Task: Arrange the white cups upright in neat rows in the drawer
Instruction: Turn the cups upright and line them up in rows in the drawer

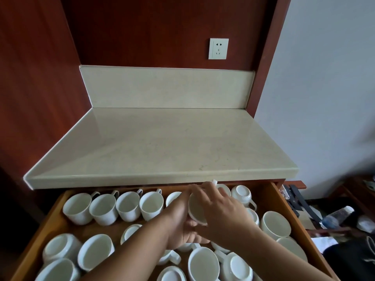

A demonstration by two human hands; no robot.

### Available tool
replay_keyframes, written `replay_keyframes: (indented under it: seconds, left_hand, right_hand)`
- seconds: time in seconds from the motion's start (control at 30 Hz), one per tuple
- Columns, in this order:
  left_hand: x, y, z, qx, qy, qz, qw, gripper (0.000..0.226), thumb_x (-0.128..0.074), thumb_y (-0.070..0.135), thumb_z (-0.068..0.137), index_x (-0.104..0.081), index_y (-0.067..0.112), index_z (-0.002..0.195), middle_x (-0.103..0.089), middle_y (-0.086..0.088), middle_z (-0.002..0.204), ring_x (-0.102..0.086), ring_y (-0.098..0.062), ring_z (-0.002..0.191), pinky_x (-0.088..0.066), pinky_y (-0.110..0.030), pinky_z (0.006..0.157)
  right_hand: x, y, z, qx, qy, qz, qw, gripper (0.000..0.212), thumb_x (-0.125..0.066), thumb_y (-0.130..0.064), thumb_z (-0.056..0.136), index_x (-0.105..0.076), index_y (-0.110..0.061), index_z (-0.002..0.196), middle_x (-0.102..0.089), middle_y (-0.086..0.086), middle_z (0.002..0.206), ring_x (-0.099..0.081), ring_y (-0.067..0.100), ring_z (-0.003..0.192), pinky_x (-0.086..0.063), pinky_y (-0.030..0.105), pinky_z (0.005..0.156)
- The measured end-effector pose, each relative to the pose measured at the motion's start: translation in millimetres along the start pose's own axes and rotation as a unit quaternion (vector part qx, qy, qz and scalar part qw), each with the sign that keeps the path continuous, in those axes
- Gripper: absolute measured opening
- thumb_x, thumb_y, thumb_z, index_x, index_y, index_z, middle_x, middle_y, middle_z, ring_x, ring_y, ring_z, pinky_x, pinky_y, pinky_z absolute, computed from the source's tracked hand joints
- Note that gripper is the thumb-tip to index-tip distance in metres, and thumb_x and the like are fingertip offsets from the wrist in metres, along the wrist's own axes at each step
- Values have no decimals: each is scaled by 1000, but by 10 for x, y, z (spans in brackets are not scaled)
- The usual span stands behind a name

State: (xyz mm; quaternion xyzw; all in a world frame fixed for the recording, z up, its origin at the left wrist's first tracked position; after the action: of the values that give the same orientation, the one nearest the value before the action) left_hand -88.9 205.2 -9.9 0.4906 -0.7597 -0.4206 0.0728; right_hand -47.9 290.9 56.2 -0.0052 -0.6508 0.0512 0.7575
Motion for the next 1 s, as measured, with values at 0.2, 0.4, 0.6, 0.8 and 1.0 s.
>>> replay_keyframes:
  seconds: [0.2,0.4,0.6,0.8,1.0]
  left_hand:
    - [558,174,113,-122,111,241,957,27,-54,35,103,-72,14,101,-77,-3,79,-71,-19,74,-54,-34,71]
    - [808,439,287,-311,152,673,654,40,-56,9,83,-71,28,115,-67,9,115,-64,-16,107,-50,-32,95]
    - [819,286,512,-246,84,771,582,46,-49,-5,75,-63,33,95,-67,1,94,-66,-26,94,-51,-48,101]
    - [765,254,545,-246,82,800,541,43,-46,-10,78,-58,31,86,-49,-7,71,-61,-35,81,-50,-55,100]
    - [613,229,528,-269,104,799,527,31,-48,6,91,-69,23,105,-70,-4,90,-67,-28,86,-55,-38,86]
  right_hand:
    - [-60,380,51,-49,-45,79,995,86,-73,-53,77,-27,-37,148,-39,-8,140,-58,23,116,-51,34,84]
    - [-343,485,86,-28,-121,76,989,88,-79,-43,77,-26,-40,147,-37,-7,147,-47,23,125,-50,35,92]
    - [-506,490,226,-17,-128,78,989,88,-81,-39,76,-28,-38,147,-39,-5,146,-49,24,123,-54,38,91]
    - [-581,557,303,-5,-140,85,987,91,-82,-39,75,-27,-38,149,-38,-6,148,-48,22,126,-53,34,92]
    - [-547,623,354,0,-151,87,985,90,-82,-41,75,-29,-39,147,-42,-5,143,-50,22,125,-49,32,88]
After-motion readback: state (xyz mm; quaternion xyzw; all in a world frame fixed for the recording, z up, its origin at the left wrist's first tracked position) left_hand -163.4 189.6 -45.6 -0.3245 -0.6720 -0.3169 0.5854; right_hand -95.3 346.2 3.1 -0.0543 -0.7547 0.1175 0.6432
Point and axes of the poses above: each hand's wrist, its own z-axis towards the middle knuckle, its own x-axis out of the back of the hand, y = z × x, the point moved 7 cm from there along z, towards the middle knuckle
